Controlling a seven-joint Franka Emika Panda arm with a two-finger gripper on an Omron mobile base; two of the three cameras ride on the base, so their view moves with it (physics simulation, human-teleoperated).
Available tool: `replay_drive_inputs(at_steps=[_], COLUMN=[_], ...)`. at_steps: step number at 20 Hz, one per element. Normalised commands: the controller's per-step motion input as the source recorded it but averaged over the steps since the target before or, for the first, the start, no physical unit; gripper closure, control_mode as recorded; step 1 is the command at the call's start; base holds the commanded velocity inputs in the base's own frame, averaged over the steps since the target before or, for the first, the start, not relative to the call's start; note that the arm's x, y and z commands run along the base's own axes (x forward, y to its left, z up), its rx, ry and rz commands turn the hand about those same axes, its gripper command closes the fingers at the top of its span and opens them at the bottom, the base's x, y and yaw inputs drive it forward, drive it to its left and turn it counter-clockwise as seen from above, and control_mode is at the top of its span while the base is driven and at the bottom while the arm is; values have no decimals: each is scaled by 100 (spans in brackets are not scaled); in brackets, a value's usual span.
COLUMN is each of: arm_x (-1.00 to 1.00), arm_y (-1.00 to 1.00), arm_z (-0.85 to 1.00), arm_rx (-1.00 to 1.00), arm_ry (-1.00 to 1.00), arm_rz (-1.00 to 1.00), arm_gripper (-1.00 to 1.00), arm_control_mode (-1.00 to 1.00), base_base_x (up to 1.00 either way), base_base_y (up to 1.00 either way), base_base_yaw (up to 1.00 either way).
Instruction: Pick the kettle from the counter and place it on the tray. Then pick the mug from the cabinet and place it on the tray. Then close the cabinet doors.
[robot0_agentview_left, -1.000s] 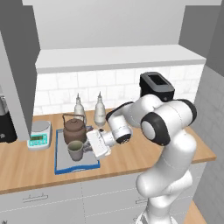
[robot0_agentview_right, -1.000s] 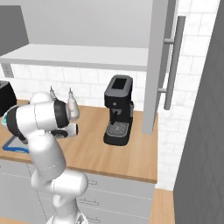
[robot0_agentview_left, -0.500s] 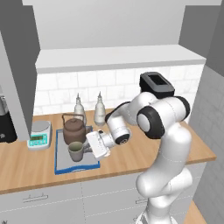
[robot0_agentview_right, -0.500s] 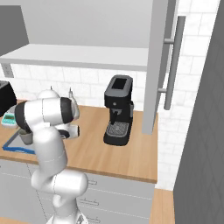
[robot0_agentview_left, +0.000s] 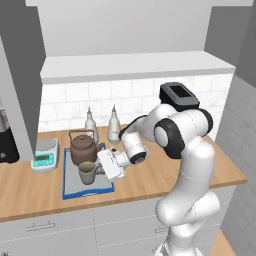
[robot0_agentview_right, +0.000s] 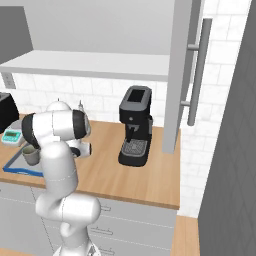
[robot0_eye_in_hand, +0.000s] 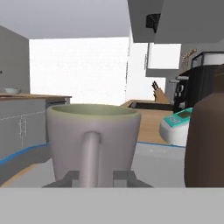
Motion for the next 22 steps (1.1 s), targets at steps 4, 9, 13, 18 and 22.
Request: replay_drive_inputs(at_steps=[4,9,13,18,22], arm_x=[-10,-20,-34,-22,-15], arm_y=[3,0,-3,-13,-19], arm_z=[-12,0,8,15,2], arm_rx=[0,0,0,0,1], arm_ry=[0,0,0,0,0], arm_rz=[0,0,0,0,0], arm_gripper=[-100,-100,-100,-100,-100], arm_control_mode=[-100,-100,-100,-100,-100], base_base_x=[0,0,0,0,0], base_base_y=[0,0,0,0,0], base_base_yaw=[0,0,0,0,0])
